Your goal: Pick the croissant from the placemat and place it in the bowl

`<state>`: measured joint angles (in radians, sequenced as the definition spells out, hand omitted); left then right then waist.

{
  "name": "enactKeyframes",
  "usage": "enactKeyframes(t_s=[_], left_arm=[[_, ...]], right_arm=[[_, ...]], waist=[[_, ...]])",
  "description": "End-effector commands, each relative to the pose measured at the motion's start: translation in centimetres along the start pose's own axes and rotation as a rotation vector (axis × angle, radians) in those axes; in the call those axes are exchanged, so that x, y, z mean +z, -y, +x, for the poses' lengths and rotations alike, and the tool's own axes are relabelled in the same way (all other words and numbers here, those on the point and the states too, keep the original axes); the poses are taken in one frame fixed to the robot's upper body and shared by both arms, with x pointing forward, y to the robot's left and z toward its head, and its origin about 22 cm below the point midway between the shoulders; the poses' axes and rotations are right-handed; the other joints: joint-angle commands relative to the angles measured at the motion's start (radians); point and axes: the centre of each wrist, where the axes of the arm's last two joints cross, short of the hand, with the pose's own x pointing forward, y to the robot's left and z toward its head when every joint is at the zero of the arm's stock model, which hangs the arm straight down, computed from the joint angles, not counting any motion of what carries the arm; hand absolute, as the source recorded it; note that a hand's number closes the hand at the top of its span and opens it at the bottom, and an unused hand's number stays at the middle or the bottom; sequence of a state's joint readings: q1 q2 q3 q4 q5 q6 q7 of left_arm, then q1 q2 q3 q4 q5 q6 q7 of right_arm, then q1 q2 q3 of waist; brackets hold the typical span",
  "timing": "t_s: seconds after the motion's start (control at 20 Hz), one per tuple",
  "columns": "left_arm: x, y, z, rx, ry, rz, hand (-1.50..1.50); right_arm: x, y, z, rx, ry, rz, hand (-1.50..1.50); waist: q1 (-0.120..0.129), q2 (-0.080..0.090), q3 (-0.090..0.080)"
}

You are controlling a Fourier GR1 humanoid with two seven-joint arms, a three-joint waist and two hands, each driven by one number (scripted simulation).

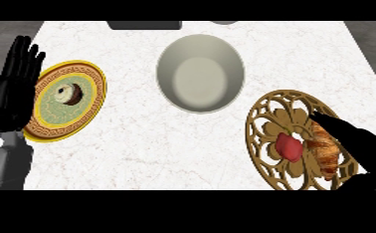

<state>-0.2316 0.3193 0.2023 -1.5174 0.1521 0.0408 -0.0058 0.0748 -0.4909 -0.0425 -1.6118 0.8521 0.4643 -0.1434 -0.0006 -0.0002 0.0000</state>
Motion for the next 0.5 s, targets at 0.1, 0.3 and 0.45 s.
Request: enactKeyframes(t_s=[0.1,0.3,0.45], left_arm=[[1.2,0.6,-0.3,0.016,0.004,0.001,0.0],[-0.9,2.4,-0.8,0.006,-0.007,-0.011,0.0],[1.6,-0.2,-1.2,0.016,-0.009,0.009,0.0]], right_arm=[[-2.5,-1.8,-0.5,-0.007,-0.053,0.02,-1.5],[-1.7,-2.6,-1.4,-0.014,-0.078,0.034,-1.5],[-2.2,-2.0,-1.4,0.009,-0.059,0.017,-1.5]], waist=[[0.003,0.0,0.0],[-0.002,0.0,0.0],[0.002,0.0,0.0]])
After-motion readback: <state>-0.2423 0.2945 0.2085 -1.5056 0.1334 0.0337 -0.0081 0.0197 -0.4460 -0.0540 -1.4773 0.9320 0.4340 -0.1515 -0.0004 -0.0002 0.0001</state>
